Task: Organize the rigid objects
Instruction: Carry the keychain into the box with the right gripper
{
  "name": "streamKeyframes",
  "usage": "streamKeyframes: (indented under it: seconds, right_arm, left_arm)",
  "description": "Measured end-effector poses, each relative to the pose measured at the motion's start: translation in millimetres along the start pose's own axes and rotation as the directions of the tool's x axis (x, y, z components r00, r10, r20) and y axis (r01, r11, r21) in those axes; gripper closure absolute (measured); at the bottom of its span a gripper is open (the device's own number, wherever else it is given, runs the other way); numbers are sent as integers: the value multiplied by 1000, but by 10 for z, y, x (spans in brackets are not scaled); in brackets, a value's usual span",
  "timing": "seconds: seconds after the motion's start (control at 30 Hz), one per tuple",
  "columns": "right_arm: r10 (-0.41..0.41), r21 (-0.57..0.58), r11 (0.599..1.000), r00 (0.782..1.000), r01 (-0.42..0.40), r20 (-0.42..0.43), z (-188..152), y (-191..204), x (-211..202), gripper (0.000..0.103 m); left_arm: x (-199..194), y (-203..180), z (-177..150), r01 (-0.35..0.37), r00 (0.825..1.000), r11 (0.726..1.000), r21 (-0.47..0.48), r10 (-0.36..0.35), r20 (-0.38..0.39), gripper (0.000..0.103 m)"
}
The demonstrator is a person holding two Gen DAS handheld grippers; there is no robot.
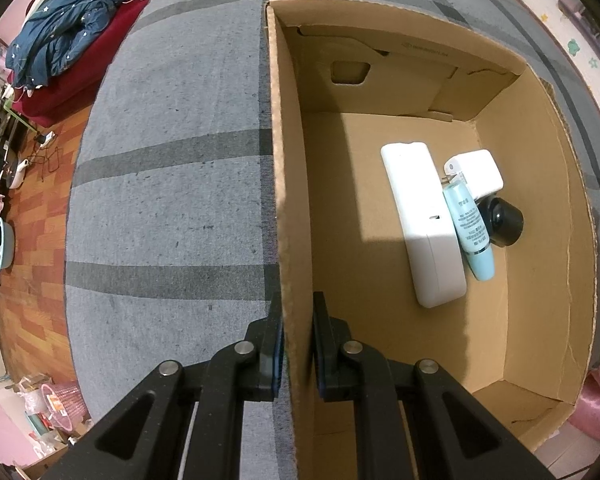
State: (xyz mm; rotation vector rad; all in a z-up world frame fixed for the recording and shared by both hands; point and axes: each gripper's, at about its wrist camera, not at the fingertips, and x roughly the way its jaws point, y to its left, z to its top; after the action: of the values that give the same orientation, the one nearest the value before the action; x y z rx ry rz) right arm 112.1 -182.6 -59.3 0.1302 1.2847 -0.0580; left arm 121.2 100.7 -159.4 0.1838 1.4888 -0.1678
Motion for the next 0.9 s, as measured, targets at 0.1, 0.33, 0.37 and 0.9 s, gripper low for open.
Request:
streamKeyframes:
  seconds: [0.1,0.33,0.37,0.9]
  right_arm:
    - [11,-28,1000,1000,-11,8,22,145,-76,87]
    - [57,-99,994,998,-56,11,42,509,-160,87]
    - [64,-110,992,998,-62,11,41,565,-161,87]
    - [134,-210,967,990,-140,-42,-27,1194,150,87]
  left_arm:
    - [-1,0,-2,1,1000,1000,-1,-1,-1,91]
    - [0,4,-9,4,1000,1000,-7,-4,3,91]
    - [-3,6,-9,4,1000,1000,-7,-4,3,91]
    - [-12,60,-27,21,1000,999,-24,-21,9,91]
